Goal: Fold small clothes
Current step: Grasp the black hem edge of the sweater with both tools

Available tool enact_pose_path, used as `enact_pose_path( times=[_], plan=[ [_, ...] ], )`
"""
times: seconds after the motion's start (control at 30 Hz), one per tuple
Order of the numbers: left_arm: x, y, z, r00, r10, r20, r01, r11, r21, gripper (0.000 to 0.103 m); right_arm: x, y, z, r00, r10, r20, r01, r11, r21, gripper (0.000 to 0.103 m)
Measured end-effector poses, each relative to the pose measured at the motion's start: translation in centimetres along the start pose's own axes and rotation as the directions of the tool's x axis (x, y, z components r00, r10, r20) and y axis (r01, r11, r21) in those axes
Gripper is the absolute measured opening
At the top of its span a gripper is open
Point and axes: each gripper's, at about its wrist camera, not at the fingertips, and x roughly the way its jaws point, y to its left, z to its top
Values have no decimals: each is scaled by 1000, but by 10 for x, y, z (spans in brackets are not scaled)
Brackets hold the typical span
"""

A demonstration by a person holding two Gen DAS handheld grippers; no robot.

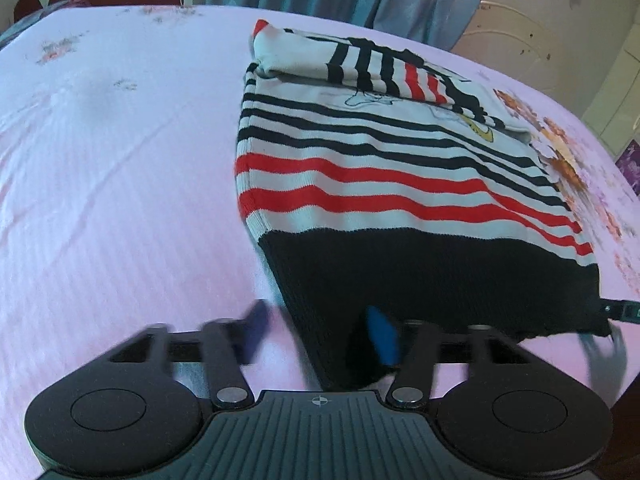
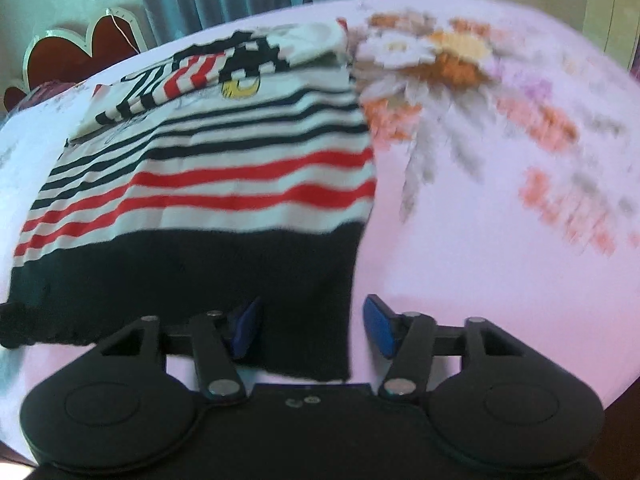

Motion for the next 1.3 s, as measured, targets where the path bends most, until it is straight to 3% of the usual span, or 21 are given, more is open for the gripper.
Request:
enact_pose_path(
  times=[0.03, 0.1, 0.2, 0.23, 0.43, 0.83, 1.07, 1.3],
  plan=[
    [1, 1, 1, 1000, -16, -12, 15, 1000, -16, 25, 0, 2, -1, 1000, -4, 2, 4, 1000, -10, 48],
    [4, 3, 4, 998, -52, -46, 50, 997, -59, 13, 1, 6, 1, 1000, 8, -8, -9, 1000, -21, 37],
    [7, -1, 9, 995, -83, -58, 79, 995, -65, 6, 2, 6, 6, 998, 56, -37, -57, 998, -9, 14],
    [6, -3, 11, 994, -97, -51, 94, 994, -61, 6, 2, 6, 7, 996, 76, -43, -76, 997, 0, 11],
    [-11, -14, 46, 989, -140, 56, 142, 990, -25, 6, -10, 4, 29, 986, 167, 2, -167, 985, 42, 10],
    [-4, -28, 143, 952, -163, 261, 168, 986, 3, 6, -22, 6, 122, 954, 219, 203, -230, 973, 30, 10],
    [38, -35, 207, 938, -125, 323, 135, 991, -8, 6, 15, 12, 188, 943, 212, 258, -221, 975, 9, 10],
    [85, -40, 271, 936, -65, 346, 78, 997, -25, 6, 70, 8, 256, 943, 206, 262, -230, 971, 65, 10]
  ],
)
